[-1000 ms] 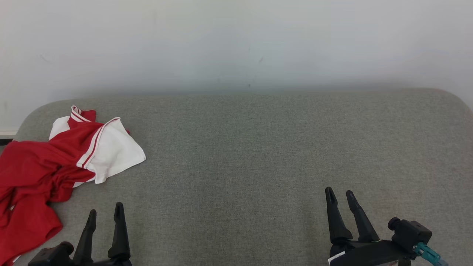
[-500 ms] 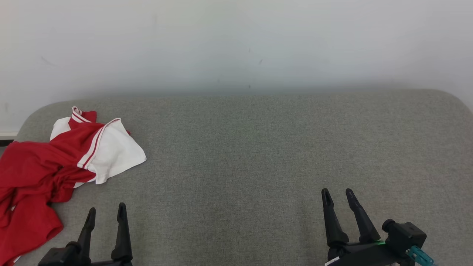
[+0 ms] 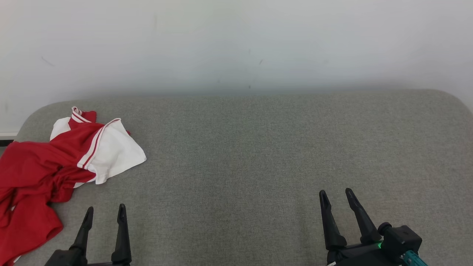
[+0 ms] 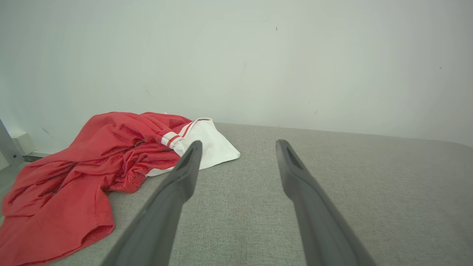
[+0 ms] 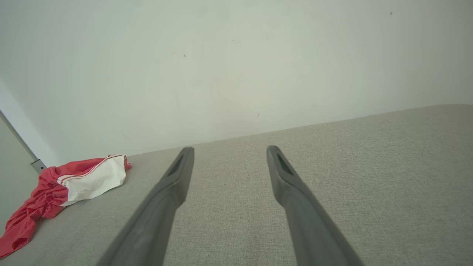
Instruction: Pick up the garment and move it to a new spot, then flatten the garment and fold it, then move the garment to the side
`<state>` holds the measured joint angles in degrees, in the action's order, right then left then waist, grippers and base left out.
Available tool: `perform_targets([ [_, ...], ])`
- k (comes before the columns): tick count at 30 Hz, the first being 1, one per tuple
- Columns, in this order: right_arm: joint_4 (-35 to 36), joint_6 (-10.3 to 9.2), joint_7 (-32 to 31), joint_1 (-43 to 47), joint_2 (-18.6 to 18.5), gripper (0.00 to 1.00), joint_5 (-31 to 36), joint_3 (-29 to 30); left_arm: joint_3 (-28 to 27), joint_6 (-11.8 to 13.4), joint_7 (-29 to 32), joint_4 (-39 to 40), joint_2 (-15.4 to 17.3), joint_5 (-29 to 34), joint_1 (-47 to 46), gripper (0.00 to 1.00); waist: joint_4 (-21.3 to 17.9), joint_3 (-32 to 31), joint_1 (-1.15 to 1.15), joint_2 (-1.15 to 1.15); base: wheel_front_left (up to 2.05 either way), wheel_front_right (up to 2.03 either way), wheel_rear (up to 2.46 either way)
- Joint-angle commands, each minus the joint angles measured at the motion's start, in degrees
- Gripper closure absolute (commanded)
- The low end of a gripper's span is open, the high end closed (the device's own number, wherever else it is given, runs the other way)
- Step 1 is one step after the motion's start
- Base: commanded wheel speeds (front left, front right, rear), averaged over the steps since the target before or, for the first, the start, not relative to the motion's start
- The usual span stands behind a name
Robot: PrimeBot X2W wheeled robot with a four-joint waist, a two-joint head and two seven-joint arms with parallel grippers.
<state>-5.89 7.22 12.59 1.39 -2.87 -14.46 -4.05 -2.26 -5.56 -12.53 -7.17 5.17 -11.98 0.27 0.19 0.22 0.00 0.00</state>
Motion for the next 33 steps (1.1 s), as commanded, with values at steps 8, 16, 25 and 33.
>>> perform_targets([
  [8,0.27,0.35,1.23,0.68,0.0,0.0,3.43,0.89,-0.49,-0.32,-1.3,0.24,0.25,4.18,0.69,0.0,-0.09,-0.1,0.0,0.0,0.0,0.0,0.0],
  [16,0.76,0.34,2.1,1.22,0.01,0.0,6.12,1.29,-1.11,-0.68,-2.22,-0.39,0.07,6.9,1.16,0.0,-0.16,-0.31,0.0,0.0,0.0,0.0,0.0],
  [25,0.54,0.36,2.6,1.66,0.01,0.0,7.6,3.22,-1.98,-1.01,-2.71,-0.83,-0.14,8.74,1.49,0.0,-0.08,-0.33,0.0,0.0,0.0,0.0,0.0],
  [33,-0.02,0.36,2.59,1.5,0.02,0.0,6.78,4.06,-2.28,-1.38,-2.71,-1.13,-0.13,8.21,1.26,0.0,-0.17,-0.38,0.0,0.0,0.0,0.0,0.0],
])
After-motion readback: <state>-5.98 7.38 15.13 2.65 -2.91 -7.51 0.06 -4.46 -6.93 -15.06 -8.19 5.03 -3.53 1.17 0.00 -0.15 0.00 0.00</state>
